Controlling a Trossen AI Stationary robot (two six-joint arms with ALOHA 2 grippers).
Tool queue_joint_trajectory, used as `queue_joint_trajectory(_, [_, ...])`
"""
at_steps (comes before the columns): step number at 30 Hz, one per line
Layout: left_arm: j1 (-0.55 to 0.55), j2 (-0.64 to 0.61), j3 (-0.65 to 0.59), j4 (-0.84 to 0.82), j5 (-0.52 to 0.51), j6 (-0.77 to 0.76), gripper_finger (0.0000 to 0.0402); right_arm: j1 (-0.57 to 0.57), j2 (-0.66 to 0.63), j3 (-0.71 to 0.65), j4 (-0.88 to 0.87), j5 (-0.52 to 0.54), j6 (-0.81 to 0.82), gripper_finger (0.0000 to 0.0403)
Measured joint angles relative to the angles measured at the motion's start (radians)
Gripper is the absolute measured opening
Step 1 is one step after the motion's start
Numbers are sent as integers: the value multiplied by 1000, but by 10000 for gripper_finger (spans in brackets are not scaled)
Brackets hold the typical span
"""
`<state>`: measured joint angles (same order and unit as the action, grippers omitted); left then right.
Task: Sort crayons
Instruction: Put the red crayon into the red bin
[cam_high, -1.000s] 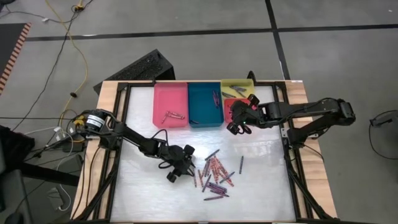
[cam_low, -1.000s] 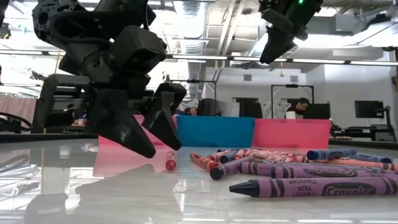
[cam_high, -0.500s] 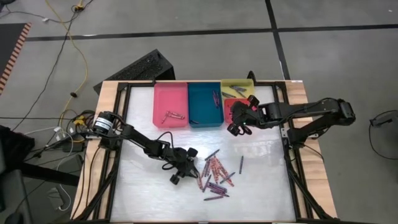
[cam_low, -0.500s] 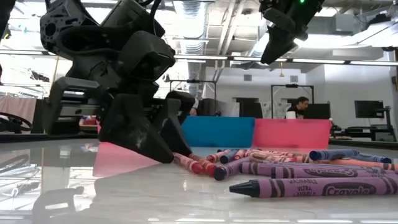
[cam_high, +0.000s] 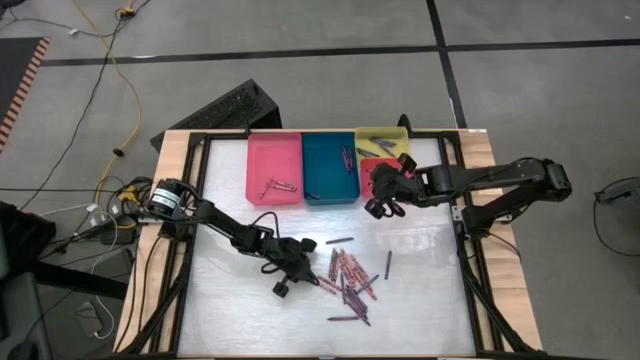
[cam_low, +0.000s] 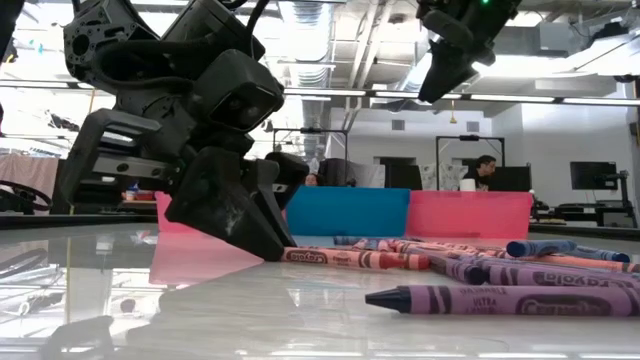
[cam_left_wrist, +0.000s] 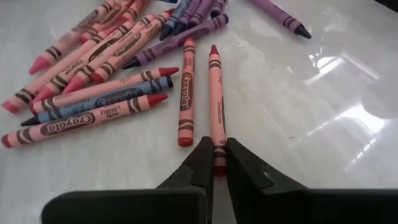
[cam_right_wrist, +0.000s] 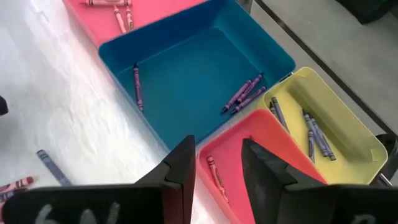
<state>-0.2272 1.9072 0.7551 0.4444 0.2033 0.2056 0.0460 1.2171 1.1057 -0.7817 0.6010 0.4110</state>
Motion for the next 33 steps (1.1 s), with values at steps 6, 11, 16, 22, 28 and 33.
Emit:
queue_joint_trajectory(6, [3,-42,-4,-37,-18,-40,9,12,0,0,15,4,1,124])
queue_joint_trajectory(11, [2,-98,-4,-91,-61,-81,7,60,0,0,48,33,1,124])
queue_joint_trajectory(16, [-9,-165,-5,-134,-118,-117,6,135,0,0,127,104,0,124])
queue_joint_trajectory(22, [-14,-303,-7,-125,-177,-143,5,261,0,0,200,277,0,124])
queue_joint_trajectory(28, [-38,-456,-52,-41,-331,-154,5,389,0,0,265,386,0,124])
queue_joint_trajectory(33, [-64,-542,-150,204,-413,-159,5,478,0,0,300,476,0,124])
